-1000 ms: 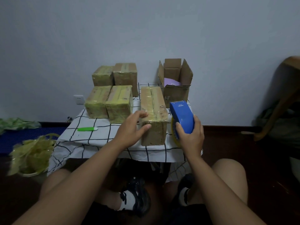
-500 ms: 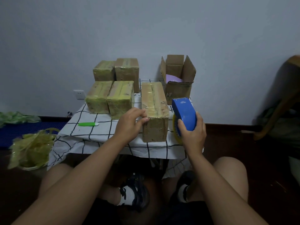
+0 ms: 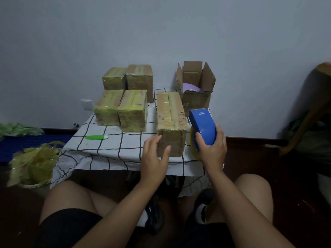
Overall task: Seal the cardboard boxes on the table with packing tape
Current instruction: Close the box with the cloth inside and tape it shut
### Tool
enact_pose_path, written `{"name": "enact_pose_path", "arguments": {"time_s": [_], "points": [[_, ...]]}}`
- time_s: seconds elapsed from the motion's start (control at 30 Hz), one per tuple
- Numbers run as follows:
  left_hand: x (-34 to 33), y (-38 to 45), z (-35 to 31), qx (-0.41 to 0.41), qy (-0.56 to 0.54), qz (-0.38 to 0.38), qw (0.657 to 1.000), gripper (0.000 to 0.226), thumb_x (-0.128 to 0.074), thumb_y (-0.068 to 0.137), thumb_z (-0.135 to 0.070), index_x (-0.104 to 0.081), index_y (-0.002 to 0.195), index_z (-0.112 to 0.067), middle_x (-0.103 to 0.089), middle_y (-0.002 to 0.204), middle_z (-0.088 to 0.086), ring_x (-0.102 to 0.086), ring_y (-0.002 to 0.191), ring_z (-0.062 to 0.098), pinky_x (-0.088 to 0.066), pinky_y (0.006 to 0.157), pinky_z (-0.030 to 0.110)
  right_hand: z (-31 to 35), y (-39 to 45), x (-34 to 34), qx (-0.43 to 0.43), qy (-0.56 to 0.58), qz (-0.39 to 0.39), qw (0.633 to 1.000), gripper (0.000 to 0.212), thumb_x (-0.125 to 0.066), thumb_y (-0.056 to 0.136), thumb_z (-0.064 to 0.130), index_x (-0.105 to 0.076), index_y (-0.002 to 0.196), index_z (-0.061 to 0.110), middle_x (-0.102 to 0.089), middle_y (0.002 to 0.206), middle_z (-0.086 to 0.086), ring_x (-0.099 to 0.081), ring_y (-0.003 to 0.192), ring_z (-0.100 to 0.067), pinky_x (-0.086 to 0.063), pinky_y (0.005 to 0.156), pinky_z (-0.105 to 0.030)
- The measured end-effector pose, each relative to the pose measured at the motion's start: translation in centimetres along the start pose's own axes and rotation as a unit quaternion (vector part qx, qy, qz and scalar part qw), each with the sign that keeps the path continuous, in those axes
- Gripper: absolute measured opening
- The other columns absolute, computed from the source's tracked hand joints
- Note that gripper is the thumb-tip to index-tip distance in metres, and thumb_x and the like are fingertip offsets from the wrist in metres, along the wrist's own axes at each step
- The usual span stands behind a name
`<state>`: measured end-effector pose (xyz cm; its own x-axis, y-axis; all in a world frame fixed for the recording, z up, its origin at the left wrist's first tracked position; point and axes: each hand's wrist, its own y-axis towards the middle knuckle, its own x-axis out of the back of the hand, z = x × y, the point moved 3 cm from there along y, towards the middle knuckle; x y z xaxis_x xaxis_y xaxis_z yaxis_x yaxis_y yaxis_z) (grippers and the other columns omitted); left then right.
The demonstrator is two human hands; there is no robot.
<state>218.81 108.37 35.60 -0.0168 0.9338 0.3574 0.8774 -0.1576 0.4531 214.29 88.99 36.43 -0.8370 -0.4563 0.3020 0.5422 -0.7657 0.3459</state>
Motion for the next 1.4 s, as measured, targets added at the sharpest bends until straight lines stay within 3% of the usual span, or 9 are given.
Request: {"name": "enact_pose_path", "arguments": {"time_s": [0.4,0.63,0.8,0.93,1.0,1.07,1.17,1.33,1.4], "points": [[-0.9,0.7,-0.4,0.046,0.012,-0.009,0.999,0.050,-0.057,0.097,-0.034,-0.045,0.142,-0.014,-0.044,0.136,-0.005,-0.044,0.123,0.007,-0.038,0.101,0.026,-0.1,0.0,0.0,0.003,-0.008,-0.004,1.000,0.069,-0.074,0.087,0.036,-0.041,0.146,0.020,-0.042,0.118,0.004,-0.047,0.099,-0.011,-0.039,0.077,-0.026],[-0.7,3.5,-0.5,0.056,0.038,-0.083,0.994,0.012,-0.059,0.097,-0.023,-0.061,0.101,-0.012,-0.054,0.101,-0.004,-0.051,0.091,0.012,-0.036,0.071,0.023,-0.1,0.0,0.0,0.008,-0.012,-0.003,1.000,0.070,-0.074,0.087,0.035,-0.041,0.146,0.018,-0.041,0.118,0.004,-0.046,0.099,-0.012,-0.040,0.077,-0.026],[-0.7,4.5,-0.1,0.053,0.058,-0.092,0.993,0.012,-0.060,0.096,-0.016,-0.061,0.086,-0.009,-0.057,0.089,-0.001,-0.052,0.083,0.018,-0.033,0.065,0.027,-0.2,0.0,-0.1,0.009,-0.010,-0.004,1.000,0.070,-0.074,0.087,0.035,-0.041,0.146,0.019,-0.040,0.117,0.006,-0.047,0.099,-0.011,-0.041,0.077,-0.026],[-0.6,4.2,-0.1,0.049,0.004,-0.096,0.994,0.003,-0.061,0.096,-0.017,-0.061,0.097,-0.014,-0.058,0.093,-0.002,-0.054,0.077,0.008,-0.043,0.067,0.025,-0.3,0.0,-0.1,0.007,-0.011,-0.002,1.000,0.071,-0.074,0.087,0.035,-0.040,0.147,0.020,-0.039,0.118,0.007,-0.047,0.100,-0.011,-0.039,0.075,-0.023],[-0.6,4.1,-0.1,0.048,-0.003,-0.091,0.995,0.018,-0.060,0.096,-0.019,-0.059,0.115,-0.019,-0.057,0.099,-0.003,-0.055,0.078,0.004,-0.048,0.066,0.023,-0.3,0.0,-0.1,0.007,-0.009,-0.001,1.000,0.071,-0.074,0.087,0.035,-0.040,0.147,0.020,-0.039,0.118,0.007,-0.046,0.100,-0.011,-0.040,0.076,-0.024],[-0.6,4.1,0.0,0.029,0.012,-0.082,0.996,0.029,-0.059,0.097,-0.019,-0.060,0.126,-0.019,-0.054,0.105,-0.005,-0.055,0.079,-0.004,-0.043,0.065,0.010,-0.3,0.0,-0.1,0.007,-0.009,-0.002,1.000,0.071,-0.074,0.087,0.035,-0.040,0.147,0.020,-0.040,0.118,0.007,-0.046,0.099,-0.011,-0.041,0.077,-0.026],[-0.6,4.2,0.2,0.016,0.011,-0.081,0.997,0.029,-0.061,0.097,-0.018,-0.066,0.125,-0.014,-0.055,0.105,-0.004,-0.051,0.082,-0.015,-0.037,0.066,0.001,-0.3,0.0,0.0,0.004,-0.008,-0.003,1.000,0.069,-0.074,0.087,0.035,-0.041,0.146,0.020,-0.040,0.117,0.007,-0.046,0.098,-0.010,-0.040,0.078,-0.026],[-0.5,4.2,0.1,0.002,0.041,-0.093,0.995,0.026,-0.062,0.096,-0.020,-0.069,0.120,-0.012,-0.055,0.099,-0.006,-0.052,0.077,-0.004,-0.036,0.062,0.006,-0.4,0.0,-0.1,0.006,-0.008,-0.001,1.000,0.070,-0.074,0.087,0.035,-0.041,0.147,0.021,-0.041,0.117,0.006,-0.046,0.098,-0.010,-0.037,0.073,-0.017],[-0.4,4.6,-0.1,-0.015,0.079,-0.091,0.993,0.024,-0.062,0.096,-0.022,-0.071,0.117,-0.012,-0.058,0.098,-0.003,-0.053,0.077,0.003,-0.038,0.061,0.019,-0.4,0.0,-0.1,0.007,-0.009,0.000,1.000,0.070,-0.074,0.087,0.035,-0.041,0.147,0.021,-0.041,0.117,0.006,-0.046,0.098,-0.010,-0.036,0.071,-0.016]]}}
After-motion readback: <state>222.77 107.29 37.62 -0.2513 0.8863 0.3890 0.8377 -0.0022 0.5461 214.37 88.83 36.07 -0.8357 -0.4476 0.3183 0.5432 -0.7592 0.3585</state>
